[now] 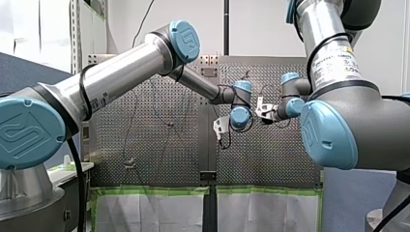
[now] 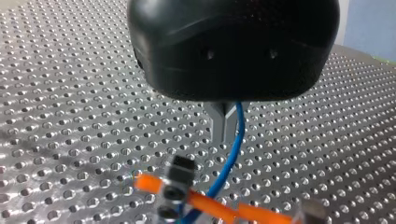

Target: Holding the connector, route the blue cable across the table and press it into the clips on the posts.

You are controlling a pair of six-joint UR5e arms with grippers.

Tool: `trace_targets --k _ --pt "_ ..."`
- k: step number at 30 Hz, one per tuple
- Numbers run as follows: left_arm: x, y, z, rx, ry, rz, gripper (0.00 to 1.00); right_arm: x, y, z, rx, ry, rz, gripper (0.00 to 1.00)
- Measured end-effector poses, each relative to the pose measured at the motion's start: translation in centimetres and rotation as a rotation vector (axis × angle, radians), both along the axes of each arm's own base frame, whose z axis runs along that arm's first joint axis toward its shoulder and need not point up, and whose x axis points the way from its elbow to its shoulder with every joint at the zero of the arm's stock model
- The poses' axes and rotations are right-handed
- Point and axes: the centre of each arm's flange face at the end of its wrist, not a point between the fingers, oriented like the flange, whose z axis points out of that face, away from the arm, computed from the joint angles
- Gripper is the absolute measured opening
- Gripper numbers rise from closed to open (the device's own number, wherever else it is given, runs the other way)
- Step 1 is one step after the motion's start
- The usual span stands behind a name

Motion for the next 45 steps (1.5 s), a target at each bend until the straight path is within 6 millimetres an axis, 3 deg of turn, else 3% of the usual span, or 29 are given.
trace_targets --k 7,10,27,39,45 --pt "-0.7 -0.2 0.7 0.015 0.013 0.016 0.0 0.1 -0.5 2.0 -0.001 0.019 0.004 0.0" --pt "-1.4 -0.4 1.9 0.013 0.015 0.012 0.0 0.0 -0.3 3.4 0.001 0.018 0.003 0.0" --pt "-4.4 -0.3 12.4 -0.037 -0.046 0.01 0.0 -0.6 2.2 14.0 0.002 -0.081 0.003 0.0" --pt "-5.9 0.9 20.3 -0.105 -0.118 0.007 0.0 -1.3 5.4 19.8 -0.018 -0.087 0.004 0.0" --pt "-6.3 1.3 22.1 -0.117 -0.134 0.006 0.0 -1.9 7.0 21.6 -0.023 -0.096 -0.002 0.0"
